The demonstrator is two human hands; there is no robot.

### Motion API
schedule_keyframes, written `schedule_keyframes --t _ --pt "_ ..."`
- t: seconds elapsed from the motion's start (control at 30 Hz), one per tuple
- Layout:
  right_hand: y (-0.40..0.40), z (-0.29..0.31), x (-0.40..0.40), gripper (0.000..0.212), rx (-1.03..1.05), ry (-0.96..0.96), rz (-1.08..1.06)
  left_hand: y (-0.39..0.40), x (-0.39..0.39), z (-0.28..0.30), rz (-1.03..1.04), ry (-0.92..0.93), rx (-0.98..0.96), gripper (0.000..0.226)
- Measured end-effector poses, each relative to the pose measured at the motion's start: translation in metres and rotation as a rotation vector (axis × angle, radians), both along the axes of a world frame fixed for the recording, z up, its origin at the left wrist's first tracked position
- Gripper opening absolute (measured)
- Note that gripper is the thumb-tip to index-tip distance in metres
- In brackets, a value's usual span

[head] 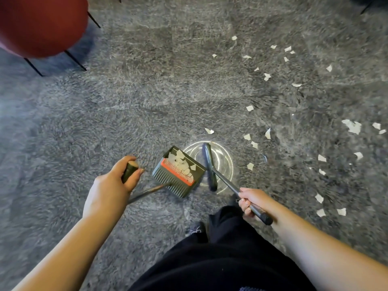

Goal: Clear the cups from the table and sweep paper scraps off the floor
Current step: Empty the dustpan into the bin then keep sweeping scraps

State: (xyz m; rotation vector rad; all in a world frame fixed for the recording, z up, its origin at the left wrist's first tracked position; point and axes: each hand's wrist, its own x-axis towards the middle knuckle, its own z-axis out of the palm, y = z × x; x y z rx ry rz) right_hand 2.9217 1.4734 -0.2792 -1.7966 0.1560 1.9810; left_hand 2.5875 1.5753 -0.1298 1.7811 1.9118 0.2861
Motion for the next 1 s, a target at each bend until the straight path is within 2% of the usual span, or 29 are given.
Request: schedule_keyframes --t 0.33,0.7,0.87,1.0 --pt "0.009 0.002 0.105 0.052 -0.006 -0.057 -0.17 0.048 0.098 -0.016 -0.083 0.003 -0.056 0.034" --pt "-0.027 0.01 0.244 0.053 -0.119 -0.192 -0.353 0.107 0.224 -0.022 -0.208 0.001 -0.057 0.037" --pt "-0.034 0.013 0.27 0.058 -0.111 -0.191 -0.389 0.122 0.248 -0.014 -0.199 -0.032 -0.044 0.033" --pt "-0.014 0.023 0.26 0.049 -0.021 -0.171 -0.412 0.137 0.252 -0.007 -0.203 -0.029 -0.052 0.032"
